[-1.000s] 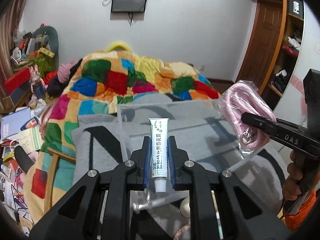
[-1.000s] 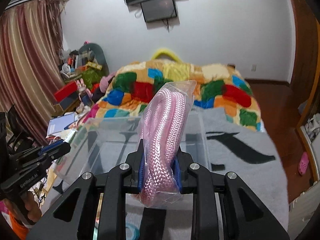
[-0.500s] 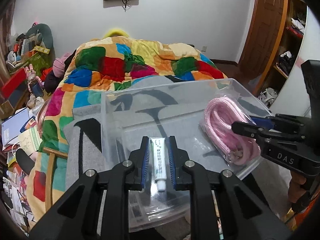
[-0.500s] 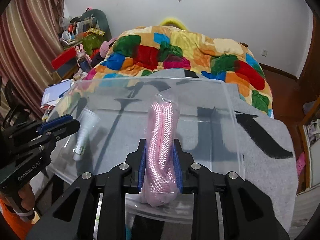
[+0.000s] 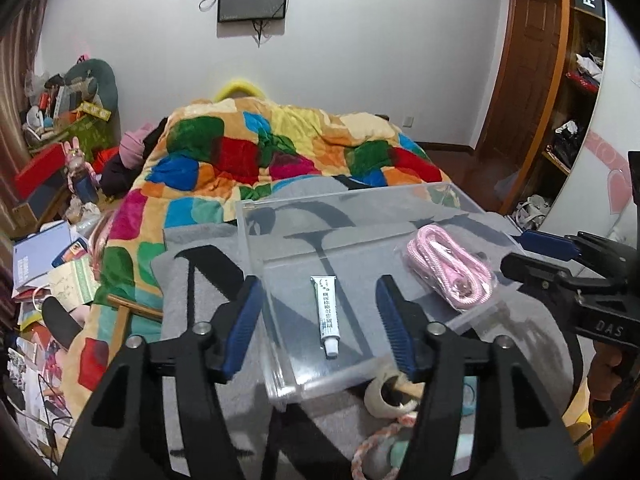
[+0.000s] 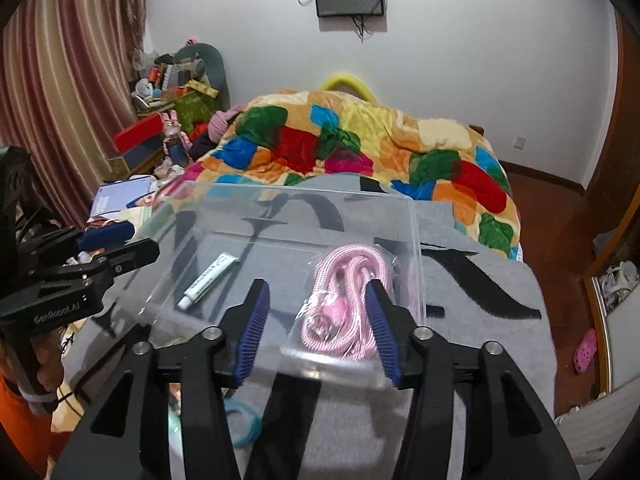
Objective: Organize objects
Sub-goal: 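Drop the toothpaste into the clear box with the left tool while the right drops the rope bag, then grasp the brown soap bar with the left tool while the right tool grasps the blue tape roll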
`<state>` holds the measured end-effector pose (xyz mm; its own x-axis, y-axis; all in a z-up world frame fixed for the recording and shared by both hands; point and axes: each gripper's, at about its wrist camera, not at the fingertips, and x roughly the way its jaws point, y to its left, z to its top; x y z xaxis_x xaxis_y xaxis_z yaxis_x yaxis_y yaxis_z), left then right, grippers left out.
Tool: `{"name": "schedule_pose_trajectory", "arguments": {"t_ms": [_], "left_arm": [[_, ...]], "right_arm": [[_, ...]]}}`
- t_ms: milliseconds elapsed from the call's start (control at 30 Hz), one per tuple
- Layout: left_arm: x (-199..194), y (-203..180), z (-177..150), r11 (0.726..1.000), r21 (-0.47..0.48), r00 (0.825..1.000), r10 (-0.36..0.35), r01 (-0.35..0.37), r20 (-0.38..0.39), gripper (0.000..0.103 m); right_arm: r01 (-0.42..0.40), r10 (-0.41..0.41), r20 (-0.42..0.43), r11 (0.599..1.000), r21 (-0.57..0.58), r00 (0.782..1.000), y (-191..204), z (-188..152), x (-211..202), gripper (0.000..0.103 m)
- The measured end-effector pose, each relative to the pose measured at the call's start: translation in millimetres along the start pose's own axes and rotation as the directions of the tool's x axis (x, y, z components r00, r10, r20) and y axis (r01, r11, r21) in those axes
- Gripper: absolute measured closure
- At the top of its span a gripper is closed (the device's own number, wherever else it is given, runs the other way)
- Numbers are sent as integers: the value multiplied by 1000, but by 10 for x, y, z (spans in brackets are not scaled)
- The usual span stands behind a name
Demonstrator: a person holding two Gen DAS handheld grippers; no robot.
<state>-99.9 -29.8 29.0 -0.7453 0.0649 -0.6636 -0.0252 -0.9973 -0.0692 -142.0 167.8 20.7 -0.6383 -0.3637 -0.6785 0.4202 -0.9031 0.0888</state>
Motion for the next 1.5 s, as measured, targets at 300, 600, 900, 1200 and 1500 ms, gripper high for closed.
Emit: {"name": "schedule_pose_trajectory", "arguments": {"t_ms": [300,600,900,1200,1500], "left_arm": [[-115,-155,-241,999,41,1000,-27,27,-9,31],[-240,-369,-530,991,134,1000,-21,21,-7,23],[-78,-436,-675,989,126,995,-75,83,-69,23],[173,-560,-606,981,129,986,-131,144,-107,32],[217,-597,-633,978,128,982,-152,165,-108,59]], "right_arm": [[-53,53,-20,998,-28,998,147,-332,-133,49],[-133,129,-113,991,-27,985,291,-748,42,49],[-159,157,-156,987,-3,975,281,-903,239,53],[-166,162,-129,986,-24,978,284,-959,138,67],[-136,135,-89,991,-7,987,155,-1004,-51,68]]}}
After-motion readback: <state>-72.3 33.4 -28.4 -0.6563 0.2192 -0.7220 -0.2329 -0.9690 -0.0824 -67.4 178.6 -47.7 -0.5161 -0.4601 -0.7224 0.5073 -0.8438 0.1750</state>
